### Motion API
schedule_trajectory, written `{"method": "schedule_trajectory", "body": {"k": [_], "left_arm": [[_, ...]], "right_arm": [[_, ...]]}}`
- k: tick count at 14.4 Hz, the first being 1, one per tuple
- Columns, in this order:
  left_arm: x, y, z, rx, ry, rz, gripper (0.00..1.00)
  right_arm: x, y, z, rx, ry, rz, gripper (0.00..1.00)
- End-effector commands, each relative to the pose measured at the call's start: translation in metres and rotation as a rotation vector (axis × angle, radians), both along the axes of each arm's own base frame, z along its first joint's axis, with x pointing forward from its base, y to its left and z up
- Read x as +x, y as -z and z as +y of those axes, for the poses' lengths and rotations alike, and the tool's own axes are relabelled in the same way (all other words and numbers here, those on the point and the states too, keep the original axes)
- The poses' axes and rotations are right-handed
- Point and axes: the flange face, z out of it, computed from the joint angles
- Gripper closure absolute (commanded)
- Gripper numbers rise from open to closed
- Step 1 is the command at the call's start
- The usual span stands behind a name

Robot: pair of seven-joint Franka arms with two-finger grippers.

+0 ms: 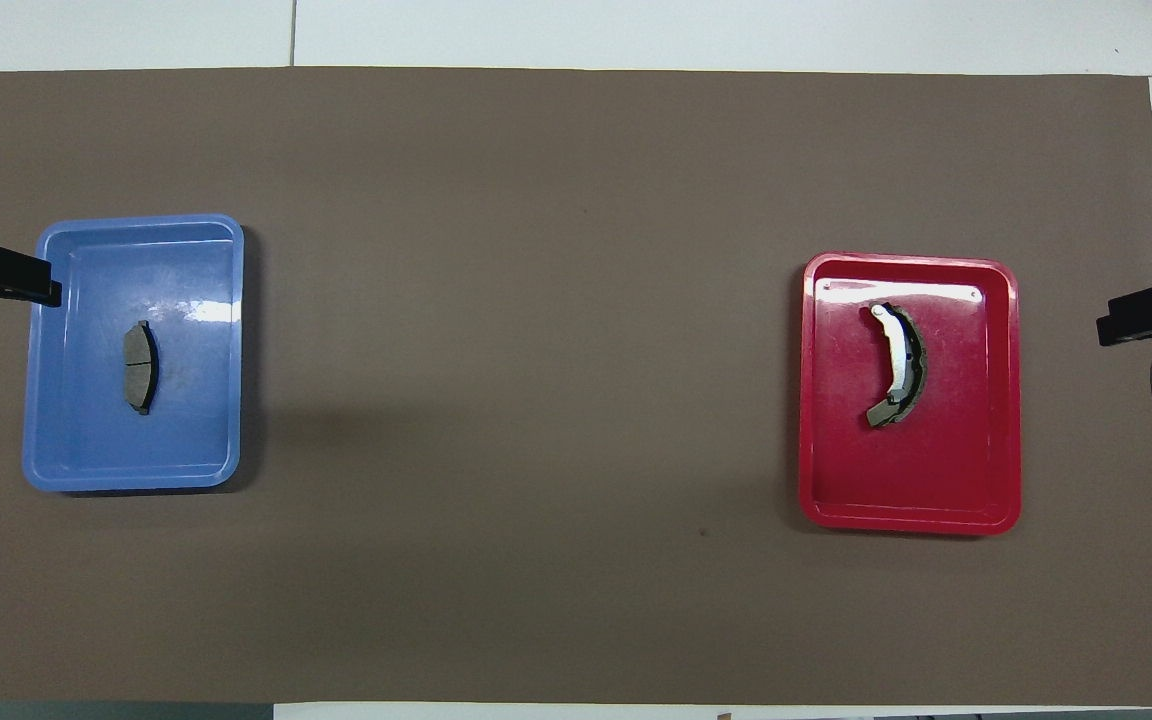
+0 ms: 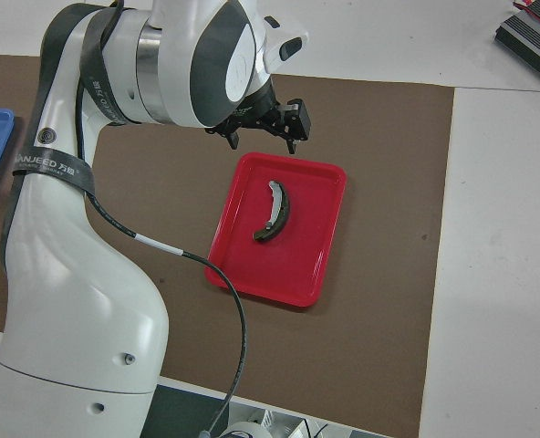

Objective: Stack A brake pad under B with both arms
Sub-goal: 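Move the right gripper toward the curved brake pad in the red tray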

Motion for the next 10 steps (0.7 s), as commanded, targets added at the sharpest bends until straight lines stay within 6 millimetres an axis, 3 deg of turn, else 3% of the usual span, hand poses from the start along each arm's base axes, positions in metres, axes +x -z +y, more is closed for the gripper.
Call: {"method": "schedule_trajectory", "body": {"k": [1,6,10], "left_arm": [[-0.001,-0.002,-0.001,0.002,-0.01,0.008,0.0],[-0.001,-0.002,0.003,0.002,-0.018,0.008,0.0],[0.0,-0.003,0.006,0.002,-0.022,-0.001,0.0]], "right_arm": [[0.002,-0.001,0.001,0.009,0.011,-0.013,0.01],[0.001,-0.001,0.001,0.009,0.019,-0.01,0.01],[-0.006,0.013,0.001,0.012,0.012,-0.006,0.01]]}}
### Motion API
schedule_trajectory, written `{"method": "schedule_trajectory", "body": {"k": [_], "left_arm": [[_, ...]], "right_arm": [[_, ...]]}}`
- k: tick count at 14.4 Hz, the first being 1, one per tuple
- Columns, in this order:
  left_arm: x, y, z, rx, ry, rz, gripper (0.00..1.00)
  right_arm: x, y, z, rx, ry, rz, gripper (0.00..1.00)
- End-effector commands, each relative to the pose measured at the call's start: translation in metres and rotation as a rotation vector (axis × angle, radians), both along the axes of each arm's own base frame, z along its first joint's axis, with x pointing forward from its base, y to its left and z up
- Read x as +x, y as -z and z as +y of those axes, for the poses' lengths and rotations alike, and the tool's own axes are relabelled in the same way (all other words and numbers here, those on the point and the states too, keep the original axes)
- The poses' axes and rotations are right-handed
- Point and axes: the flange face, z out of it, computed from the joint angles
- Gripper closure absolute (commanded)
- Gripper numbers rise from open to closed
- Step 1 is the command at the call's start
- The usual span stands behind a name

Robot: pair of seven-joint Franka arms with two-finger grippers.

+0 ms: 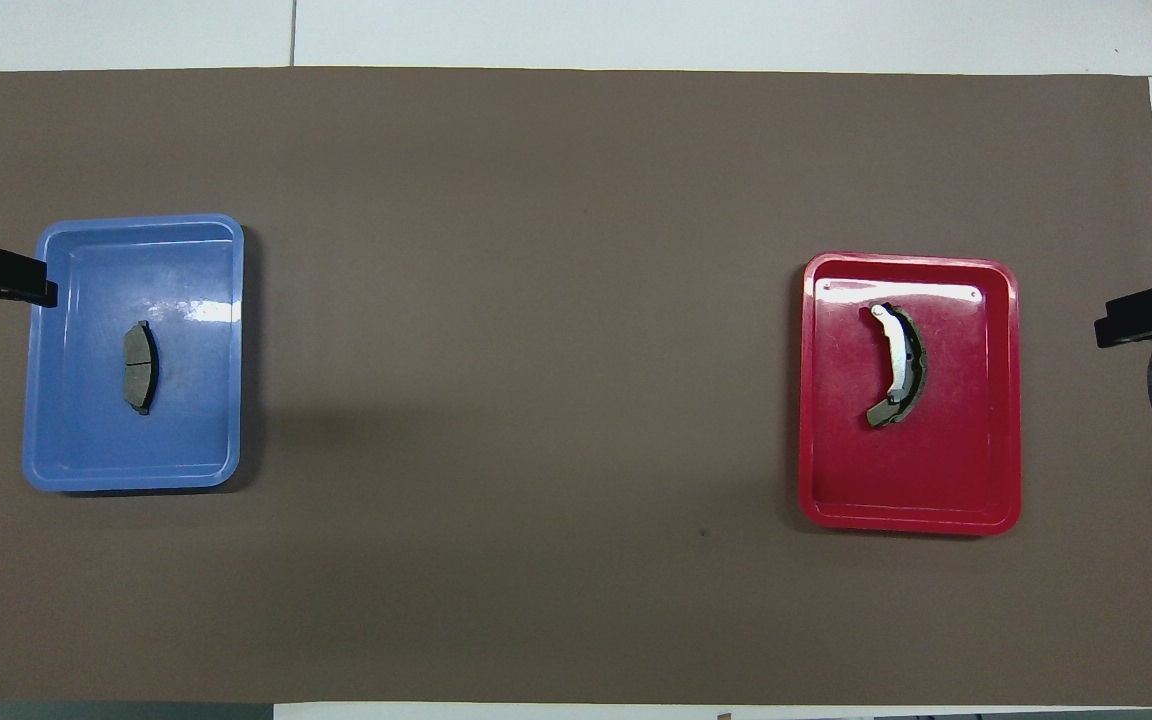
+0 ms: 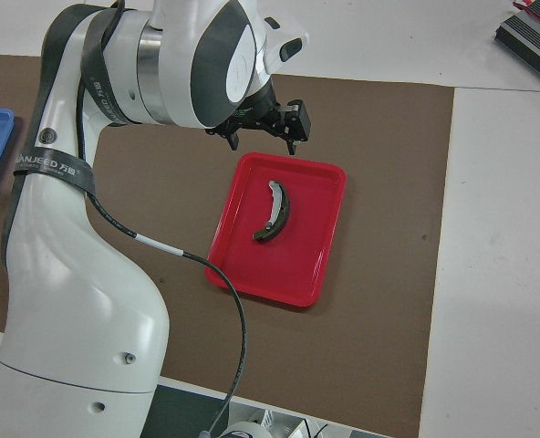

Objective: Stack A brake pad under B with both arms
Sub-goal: 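Move the right gripper toward the curved brake pad in the red tray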

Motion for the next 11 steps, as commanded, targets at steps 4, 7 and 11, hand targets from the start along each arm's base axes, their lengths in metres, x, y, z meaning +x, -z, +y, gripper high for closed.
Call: {"method": "schedule_trajectory", "body": {"k": [4,7,11], "left_arm": [[0.001,-0.001,0.004,0.002,-0.011,-0.006,0.0],[0.003,0.019,0.006,0.003,-0.009,-0.018,0.0],[0.005,0.076,0.024,0.004,-0.003,-0.035,0.0]], "right_arm": [[-0.018,0.071,0.001,0.021,0.006,-0.077,0.01],[-0.016,0.134,0.003,0.019,0.009,-0.088,0.01],[0.011,0.23,0.019,0.003,-0.014,-0.069,0.01]]}}
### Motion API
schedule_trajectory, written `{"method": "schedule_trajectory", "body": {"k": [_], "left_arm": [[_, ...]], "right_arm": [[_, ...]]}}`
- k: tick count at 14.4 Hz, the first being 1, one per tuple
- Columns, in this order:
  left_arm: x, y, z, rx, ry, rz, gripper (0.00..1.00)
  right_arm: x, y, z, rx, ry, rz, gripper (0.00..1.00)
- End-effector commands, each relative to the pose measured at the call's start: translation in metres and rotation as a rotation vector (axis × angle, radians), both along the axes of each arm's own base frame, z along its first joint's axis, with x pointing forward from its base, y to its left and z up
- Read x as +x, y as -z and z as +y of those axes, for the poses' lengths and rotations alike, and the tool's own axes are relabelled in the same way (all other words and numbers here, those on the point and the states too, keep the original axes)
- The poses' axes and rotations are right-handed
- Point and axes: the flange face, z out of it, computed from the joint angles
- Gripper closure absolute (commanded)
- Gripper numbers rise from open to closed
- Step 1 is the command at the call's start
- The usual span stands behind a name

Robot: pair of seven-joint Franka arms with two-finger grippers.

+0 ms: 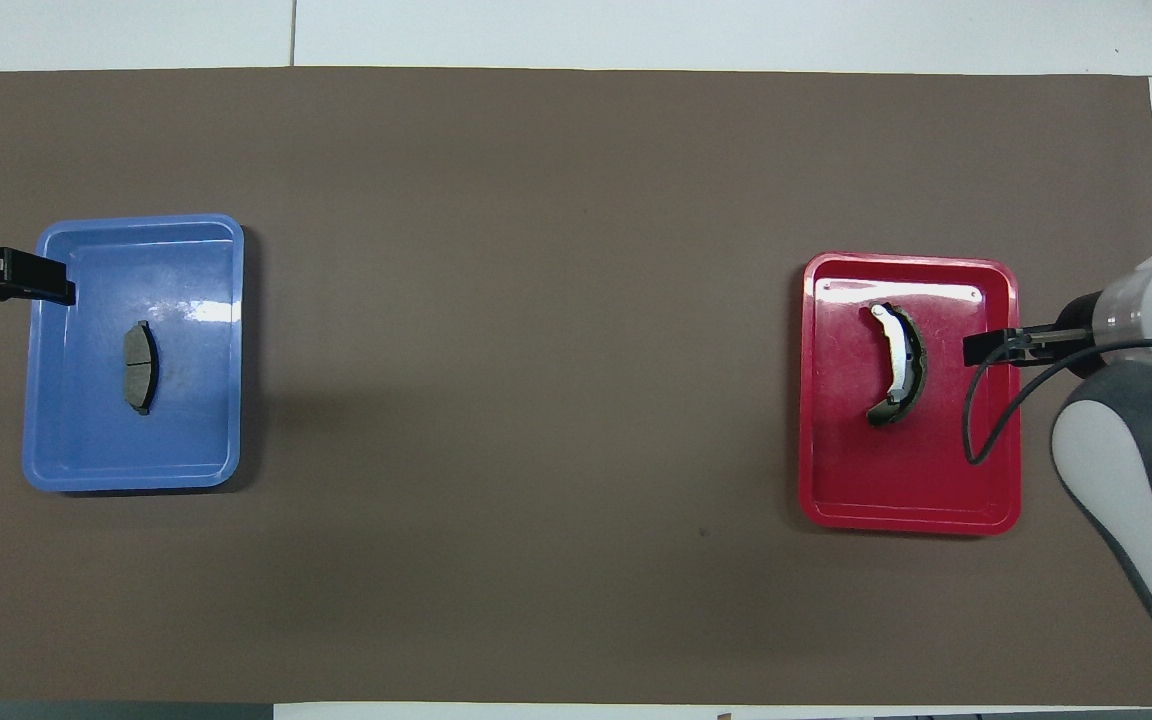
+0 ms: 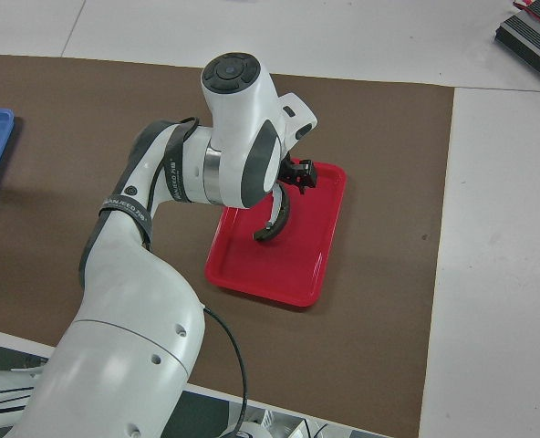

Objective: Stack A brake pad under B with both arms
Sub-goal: 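Grasp both brake pads with the left and right grippers in their trays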

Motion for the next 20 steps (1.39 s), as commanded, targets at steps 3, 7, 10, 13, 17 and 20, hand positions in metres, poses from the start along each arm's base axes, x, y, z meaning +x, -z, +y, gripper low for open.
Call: {"method": "schedule_trajectory", "body": {"k": [3,7,10,13,17,20], "left_arm": [[-0.007,0.088,0.035,0.007,0.031,-0.025,0.01],[-0.009,0.146,0.044,0.006,0.016,-0.017,0.02],[-0.017,0.18,0.043,0.005,0.006,-0.021,0.03],[-0.029,0.209,0.043,0.005,0.004,-0.024,0.05],[-0.035,0.227,0.046,0.004,-0.005,-0.017,0.1],[-0.042,0.233,0.048,0.003,-0.012,-0.011,0.32]], "right_arm": [[0.017,0.074,0.03,0.004,0.029,-0.02,0.01],[0.011,0.106,0.026,0.017,0.038,-0.002,0.05],[0.002,0.117,0.025,0.016,0.034,0.021,0.18],[0.0,0.119,0.026,0.017,0.031,0.023,0.21],[0.001,0.119,0.028,0.017,0.026,0.014,0.22],[0.001,0.136,0.027,0.012,0.002,0.03,0.23]]}}
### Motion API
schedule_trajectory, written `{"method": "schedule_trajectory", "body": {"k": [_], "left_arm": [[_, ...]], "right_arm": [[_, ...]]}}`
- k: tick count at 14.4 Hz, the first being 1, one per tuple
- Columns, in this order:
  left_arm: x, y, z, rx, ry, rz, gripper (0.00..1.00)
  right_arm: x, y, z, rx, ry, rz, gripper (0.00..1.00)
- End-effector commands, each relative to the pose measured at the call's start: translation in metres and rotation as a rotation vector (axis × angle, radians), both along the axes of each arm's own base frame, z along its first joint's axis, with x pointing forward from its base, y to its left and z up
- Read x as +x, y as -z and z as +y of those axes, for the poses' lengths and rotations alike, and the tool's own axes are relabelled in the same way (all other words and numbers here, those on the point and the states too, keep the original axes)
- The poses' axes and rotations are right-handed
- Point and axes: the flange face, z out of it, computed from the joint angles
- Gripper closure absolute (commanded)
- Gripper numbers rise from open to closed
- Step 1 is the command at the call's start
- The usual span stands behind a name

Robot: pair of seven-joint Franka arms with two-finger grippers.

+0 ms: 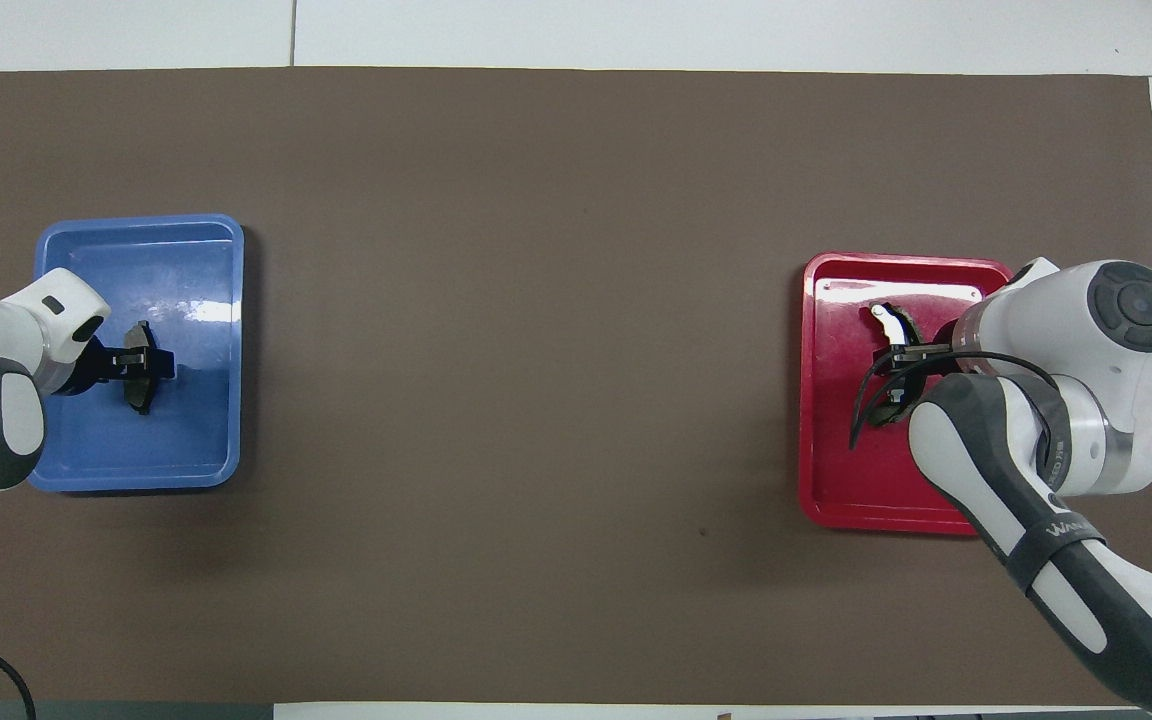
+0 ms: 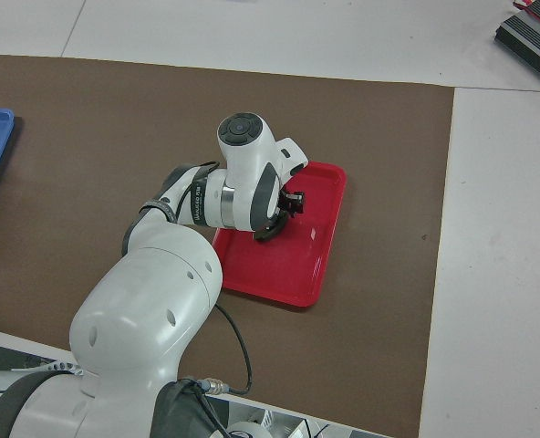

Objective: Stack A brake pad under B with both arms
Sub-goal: 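Grasp both brake pads with the left and right grippers in their trays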

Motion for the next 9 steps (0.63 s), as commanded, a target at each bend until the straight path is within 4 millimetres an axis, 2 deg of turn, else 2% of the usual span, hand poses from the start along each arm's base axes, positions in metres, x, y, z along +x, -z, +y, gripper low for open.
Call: {"method": "schedule_trajectory", "body": {"k": [1,2,4,7,9], "left_arm": [[-0.006,0.005,0.005,0.002,-0.021,-0.013,0.5],[-0.007,0.005,0.006,0.001,-0.033,-0.01,0.69],[-0.01,0.007,0.006,0.001,-0.034,-0.004,0.91],[-0.005,0.003,-0.002,0.001,-0.025,-0.004,0.93],[0.002,-0.007,-0.002,0.001,-0.039,-0.005,0.93]], "right_arm": [[-0.003,0.014,0.001,0.013,-0.034,-0.004,0.23],[-0.003,0.014,0.001,0.013,-0.036,-0.004,0.26],[-0.002,0.015,-0.001,0.012,-0.038,-0.01,0.27],[-0.003,0.017,-0.001,0.012,-0.036,-0.006,0.3],[-0.003,0.019,-0.001,0.011,-0.036,-0.003,0.34]]}}
